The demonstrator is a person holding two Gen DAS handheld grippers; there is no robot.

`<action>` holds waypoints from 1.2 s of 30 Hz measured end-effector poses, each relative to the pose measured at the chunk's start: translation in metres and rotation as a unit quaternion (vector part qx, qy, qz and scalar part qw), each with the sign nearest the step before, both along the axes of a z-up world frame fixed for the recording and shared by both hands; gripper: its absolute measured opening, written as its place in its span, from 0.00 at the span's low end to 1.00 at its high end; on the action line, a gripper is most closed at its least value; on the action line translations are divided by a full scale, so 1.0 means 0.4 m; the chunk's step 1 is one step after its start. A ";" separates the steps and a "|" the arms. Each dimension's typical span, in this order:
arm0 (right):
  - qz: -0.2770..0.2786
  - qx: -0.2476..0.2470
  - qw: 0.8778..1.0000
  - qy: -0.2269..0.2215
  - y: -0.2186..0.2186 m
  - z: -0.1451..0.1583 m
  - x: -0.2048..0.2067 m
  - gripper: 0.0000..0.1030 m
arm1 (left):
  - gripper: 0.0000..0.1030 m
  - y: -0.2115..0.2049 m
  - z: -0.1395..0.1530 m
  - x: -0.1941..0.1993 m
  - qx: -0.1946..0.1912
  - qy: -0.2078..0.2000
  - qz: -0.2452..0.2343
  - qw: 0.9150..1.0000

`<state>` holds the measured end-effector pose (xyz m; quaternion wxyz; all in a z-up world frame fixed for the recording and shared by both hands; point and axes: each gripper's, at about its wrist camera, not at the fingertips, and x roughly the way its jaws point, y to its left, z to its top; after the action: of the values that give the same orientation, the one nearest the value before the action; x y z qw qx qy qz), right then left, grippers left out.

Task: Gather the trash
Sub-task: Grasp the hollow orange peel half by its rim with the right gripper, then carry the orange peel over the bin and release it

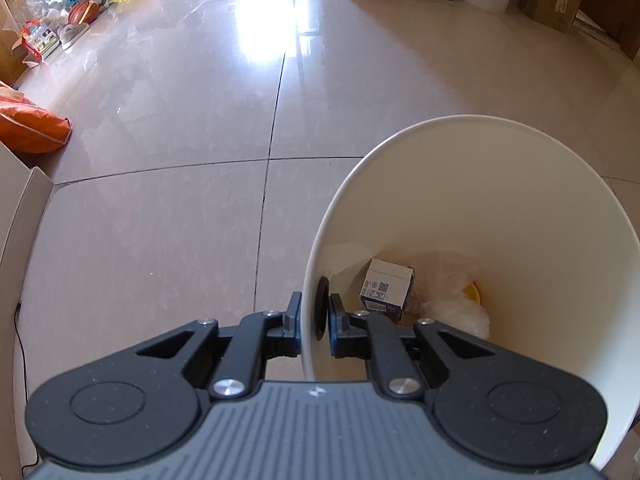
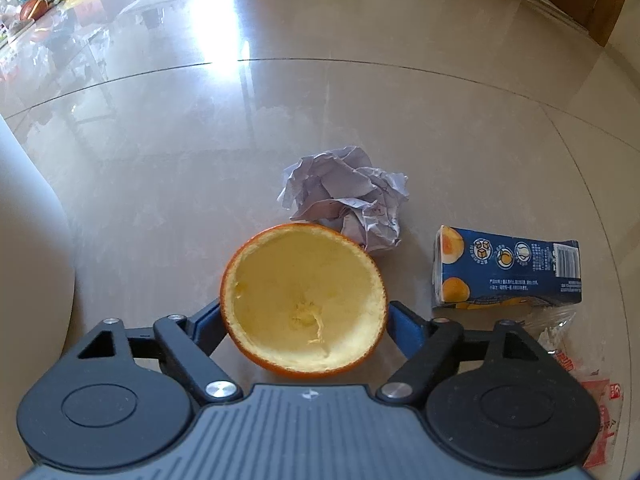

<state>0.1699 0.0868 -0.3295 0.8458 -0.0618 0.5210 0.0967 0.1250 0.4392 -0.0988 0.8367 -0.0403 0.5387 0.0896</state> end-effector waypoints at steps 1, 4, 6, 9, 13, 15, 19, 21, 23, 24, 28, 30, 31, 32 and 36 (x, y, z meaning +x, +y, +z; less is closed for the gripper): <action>0.001 0.002 1.000 0.001 -0.002 -0.003 0.000 0.80 | 0.10 0.000 0.002 -0.001 0.000 -0.001 0.000 1.000; 0.000 0.001 1.000 0.005 -0.008 -0.009 -0.005 0.79 | 0.11 -0.003 0.004 -0.005 0.004 -0.004 -0.004 1.000; -0.003 0.002 1.000 0.010 -0.005 -0.001 -0.006 0.77 | 0.11 -0.005 0.003 -0.010 0.005 -0.005 -0.005 1.000; -0.002 0.009 1.000 0.021 -0.013 0.010 -0.016 0.76 | 0.11 -0.006 0.005 -0.012 0.004 -0.005 -0.004 1.000; 0.009 0.004 1.000 0.025 -0.018 0.041 -0.027 0.76 | 0.10 -0.004 0.009 -0.011 0.002 -0.005 -0.002 1.000; 0.011 0.007 1.000 0.028 -0.022 0.068 -0.036 0.76 | 0.10 0.000 0.012 -0.007 -0.002 -0.005 0.001 1.000; 0.021 0.013 0.999 0.034 -0.049 0.137 -0.075 0.76 | 0.10 0.007 0.016 -0.005 -0.005 -0.006 0.003 1.000; 0.038 0.010 0.999 0.033 -0.059 0.187 -0.092 0.76 | 0.10 0.008 0.015 -0.004 -0.005 -0.006 0.004 1.000; 0.062 0.006 0.998 0.032 -0.063 0.257 -0.106 0.76 | 0.10 0.011 0.016 -0.005 -0.008 -0.006 0.005 1.000; 0.071 0.004 0.997 0.027 -0.060 0.289 -0.115 0.76 | 0.10 0.012 0.017 -0.006 -0.010 -0.005 0.006 1.000; 0.113 0.002 0.994 -0.002 -0.050 0.451 -0.147 0.76 | 0.10 0.012 0.017 -0.010 -0.007 -0.007 -0.001 1.000; 0.130 0.012 0.991 -0.021 -0.033 0.539 -0.161 0.76 | 0.10 0.010 0.017 -0.010 -0.005 -0.007 -0.004 1.000; 0.139 0.017 0.990 -0.031 -0.021 0.580 -0.167 0.76 | 0.10 0.010 0.018 -0.010 -0.005 -0.008 -0.004 1.000; 0.149 0.023 0.988 -0.041 -0.005 0.619 -0.173 0.76 | 0.10 0.009 0.018 -0.010 -0.004 -0.009 -0.006 1.000; 0.196 0.048 0.977 -0.062 0.086 0.737 -0.194 0.76 | 0.10 0.005 0.017 -0.010 -0.004 -0.010 -0.012 1.000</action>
<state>0.0922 0.1211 -0.0348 0.8432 -0.1283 0.4397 0.2814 0.1208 0.4412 -0.0918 0.8431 -0.0378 0.5310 0.0768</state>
